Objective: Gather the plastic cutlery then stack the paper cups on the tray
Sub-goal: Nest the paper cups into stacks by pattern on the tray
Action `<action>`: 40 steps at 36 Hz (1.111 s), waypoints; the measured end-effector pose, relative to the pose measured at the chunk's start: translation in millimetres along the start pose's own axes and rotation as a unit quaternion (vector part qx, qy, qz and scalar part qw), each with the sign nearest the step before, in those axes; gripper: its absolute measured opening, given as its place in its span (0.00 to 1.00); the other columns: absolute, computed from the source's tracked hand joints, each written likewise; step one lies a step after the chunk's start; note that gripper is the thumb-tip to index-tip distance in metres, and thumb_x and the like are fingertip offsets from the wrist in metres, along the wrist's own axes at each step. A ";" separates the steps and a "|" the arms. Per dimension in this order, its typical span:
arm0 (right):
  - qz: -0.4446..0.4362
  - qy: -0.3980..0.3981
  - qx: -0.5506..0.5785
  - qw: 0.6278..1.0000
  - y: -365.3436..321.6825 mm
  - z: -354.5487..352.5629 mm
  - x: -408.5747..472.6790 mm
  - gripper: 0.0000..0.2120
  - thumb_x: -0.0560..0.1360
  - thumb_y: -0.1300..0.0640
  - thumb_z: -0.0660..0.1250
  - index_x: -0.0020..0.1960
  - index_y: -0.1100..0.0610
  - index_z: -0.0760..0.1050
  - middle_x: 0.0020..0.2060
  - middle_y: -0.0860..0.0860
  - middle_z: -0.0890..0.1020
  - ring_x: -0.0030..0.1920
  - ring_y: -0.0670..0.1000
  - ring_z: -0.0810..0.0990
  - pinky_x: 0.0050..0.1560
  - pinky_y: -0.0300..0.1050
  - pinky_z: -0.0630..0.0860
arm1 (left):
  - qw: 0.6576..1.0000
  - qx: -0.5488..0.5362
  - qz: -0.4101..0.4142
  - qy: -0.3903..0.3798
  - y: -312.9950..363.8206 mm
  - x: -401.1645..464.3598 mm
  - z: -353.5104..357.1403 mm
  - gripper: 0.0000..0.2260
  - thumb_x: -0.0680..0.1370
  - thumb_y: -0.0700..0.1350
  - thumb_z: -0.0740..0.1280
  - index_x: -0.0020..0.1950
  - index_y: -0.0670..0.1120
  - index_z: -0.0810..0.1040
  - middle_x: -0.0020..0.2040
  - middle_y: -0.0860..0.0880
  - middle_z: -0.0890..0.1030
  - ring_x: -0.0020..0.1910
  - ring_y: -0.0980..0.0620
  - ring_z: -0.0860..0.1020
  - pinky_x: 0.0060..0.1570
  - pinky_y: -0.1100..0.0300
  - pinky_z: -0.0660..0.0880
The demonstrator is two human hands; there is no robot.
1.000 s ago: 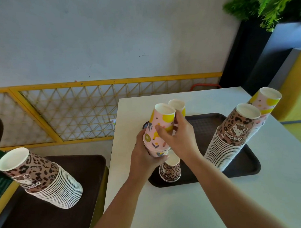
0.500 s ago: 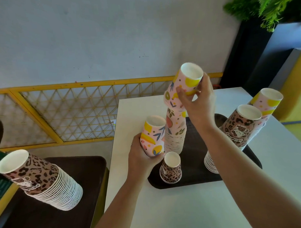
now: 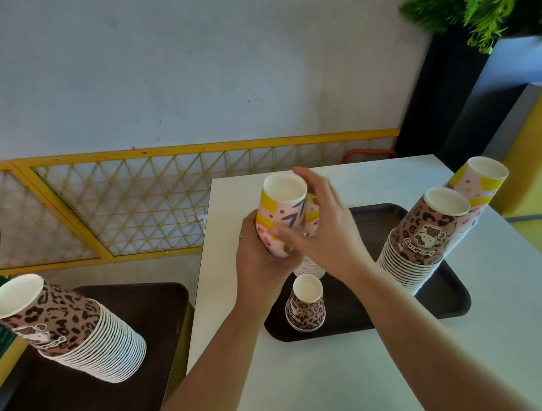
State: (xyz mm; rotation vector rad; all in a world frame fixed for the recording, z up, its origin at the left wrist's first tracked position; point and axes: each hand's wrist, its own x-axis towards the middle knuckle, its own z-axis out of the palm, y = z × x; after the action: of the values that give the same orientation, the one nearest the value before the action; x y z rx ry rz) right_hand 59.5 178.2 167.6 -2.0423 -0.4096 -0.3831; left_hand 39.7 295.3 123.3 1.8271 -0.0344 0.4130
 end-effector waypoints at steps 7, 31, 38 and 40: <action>-0.027 0.076 0.063 0.995 -13.3 -11.5 15.4 0.32 0.62 0.44 0.74 0.62 0.53 0.68 0.51 0.44 0.78 0.52 0.39 0.77 0.48 0.31 0.75 | 0.996 -0.048 0.080 0.005 26.7 27.8 9.9 0.36 0.60 0.46 0.80 0.65 0.45 0.68 0.60 0.51 0.77 0.60 0.53 0.76 0.57 0.49 0.77; 0.113 0.109 0.011 0.988 78.0 17.6 28.1 0.31 0.69 0.50 0.73 0.66 0.55 0.65 0.55 0.47 0.74 0.54 0.42 0.73 0.50 0.32 0.72 | 0.976 -0.128 -0.159 -0.077 -13.3 44.9 64.3 0.18 0.82 0.54 0.48 0.63 0.50 0.72 0.54 0.55 0.79 0.50 0.65 0.76 0.49 0.69 0.71; 0.110 0.101 0.004 0.989 79.0 17.3 25.3 0.32 0.69 0.50 0.73 0.68 0.56 0.64 0.57 0.49 0.74 0.55 0.43 0.73 0.54 0.38 0.74 | 0.979 -0.124 -0.152 -0.057 -13.7 36.9 67.6 0.17 0.83 0.52 0.49 0.63 0.48 0.72 0.55 0.52 0.79 0.50 0.63 0.77 0.50 0.69 0.72; 0.112 0.098 0.001 0.989 76.6 16.3 25.5 0.33 0.68 0.49 0.73 0.68 0.56 0.64 0.58 0.49 0.74 0.55 0.42 0.72 0.55 0.39 0.75 | 0.982 -0.112 -0.139 -0.057 -11.0 33.3 64.1 0.13 0.83 0.51 0.49 0.57 0.53 0.73 0.51 0.55 0.78 0.47 0.68 0.77 0.45 0.75 0.71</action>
State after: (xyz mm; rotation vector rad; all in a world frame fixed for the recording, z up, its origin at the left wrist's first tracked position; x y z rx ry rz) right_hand 117.5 160.3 111.9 -2.0010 -0.0587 -0.4388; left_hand 90.3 244.8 108.0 1.6024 0.0922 0.1013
